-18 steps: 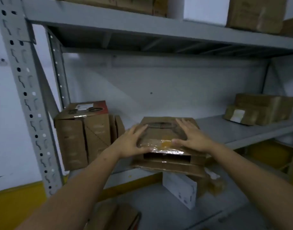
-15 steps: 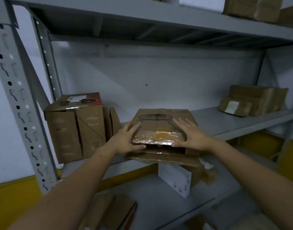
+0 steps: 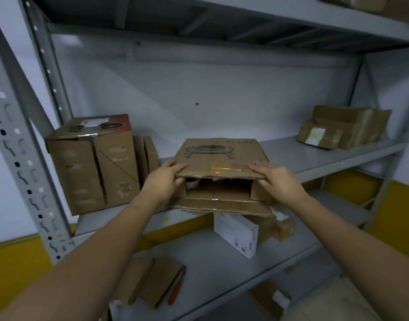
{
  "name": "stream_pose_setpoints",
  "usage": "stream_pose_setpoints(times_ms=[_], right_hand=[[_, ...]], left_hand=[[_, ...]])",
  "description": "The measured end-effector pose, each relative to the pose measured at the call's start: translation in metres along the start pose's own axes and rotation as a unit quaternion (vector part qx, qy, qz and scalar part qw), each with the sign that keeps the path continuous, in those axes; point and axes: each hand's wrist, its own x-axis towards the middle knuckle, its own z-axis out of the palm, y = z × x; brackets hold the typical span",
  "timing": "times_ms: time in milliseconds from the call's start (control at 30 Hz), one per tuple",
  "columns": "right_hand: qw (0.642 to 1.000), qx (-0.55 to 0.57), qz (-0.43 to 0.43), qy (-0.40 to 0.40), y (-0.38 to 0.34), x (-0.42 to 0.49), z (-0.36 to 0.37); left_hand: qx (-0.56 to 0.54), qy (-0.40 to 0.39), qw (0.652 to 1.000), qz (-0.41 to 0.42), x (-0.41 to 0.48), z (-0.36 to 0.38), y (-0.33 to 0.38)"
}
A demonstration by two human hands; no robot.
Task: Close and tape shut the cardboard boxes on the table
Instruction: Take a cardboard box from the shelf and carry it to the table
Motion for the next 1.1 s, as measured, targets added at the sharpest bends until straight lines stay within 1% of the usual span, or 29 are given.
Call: stream_pose_setpoints(times_ms=[100,167,233,300,400,433,467,500,533,567,600,633,667,700,800,867,933,1000,1100], right_hand=[[0.999,-0.022,-0.001,0.048,-0.007,0.003,-0.016],[0.995,-0.051,-0.008,0.089,-0.013,0.007,-0.027],[0.986,-0.098,-0.009,0.136,-0.021,0.012,-0.036],[0.973,-0.148,-0.006,0.177,-0.032,0.021,-0.047],[0.965,-0.185,0.011,0.185,-0.049,0.037,-0.068],[0.966,-0.181,0.018,0.182,-0.055,0.042,-0.075],[0.968,-0.171,0.026,0.18,-0.06,0.047,-0.08],[0.969,-0.163,0.035,0.181,-0.065,0.051,-0.085],[0.97,-0.154,0.044,0.183,-0.071,0.055,-0.089],[0.97,-0.147,0.049,0.185,-0.079,0.058,-0.092],[0.971,-0.14,0.051,0.184,-0.089,0.061,-0.093],[0.972,-0.136,0.049,0.183,-0.098,0.063,-0.093],[0.973,-0.135,0.047,0.183,-0.106,0.064,-0.092],[0.973,-0.134,0.047,0.183,-0.112,0.064,-0.092],[0.978,-0.1,0.054,0.174,-0.115,0.059,-0.091],[0.982,-0.075,0.053,0.165,-0.112,0.053,-0.096],[0.983,-0.069,0.048,0.161,-0.11,0.048,-0.105],[0.983,-0.063,0.044,0.169,-0.112,0.042,-0.115],[0.975,-0.039,0.065,0.209,-0.118,0.034,-0.132]], left_hand=[[-0.092,0.048,0.995,0.0,0.0,-0.009,-0.001],[-0.157,0.09,0.983,-0.029,0.001,-0.012,-0.004],[-0.259,0.128,0.953,-0.095,0.0,-0.014,-0.007],[-0.34,0.134,0.912,-0.185,-0.001,-0.015,-0.009],[-0.392,0.128,0.853,-0.32,-0.009,-0.013,-0.01],[-0.426,0.139,0.821,-0.354,-0.012,-0.014,-0.008],[-0.483,0.152,0.775,-0.378,-0.017,-0.017,-0.002],[-0.558,0.153,0.716,-0.392,-0.021,-0.02,0.01],[-0.633,0.13,0.656,-0.391,-0.024,-0.025,0.026],[-0.697,0.089,0.604,-0.376,-0.024,-0.031,0.045],[-0.741,0.049,0.566,-0.357,-0.022,-0.036,0.064],[-0.769,0.016,0.541,-0.341,-0.019,-0.04,0.083],[-0.78,-0.008,0.531,-0.331,-0.014,-0.042,0.096],[-0.78,-0.015,0.533,-0.328,-0.011,-0.045,0.106],[-0.742,0.005,0.561,-0.367,-0.004,-0.044,0.111],[-0.726,0.027,0.582,-0.365,-0.005,-0.041,0.108],[-0.715,0.039,0.591,-0.37,-0.007,-0.042,0.108],[-0.716,0.057,0.592,-0.365,-0.007,-0.05,0.11],[-0.74,0.015,0.586,-0.329,0.002,-0.068,0.112]])
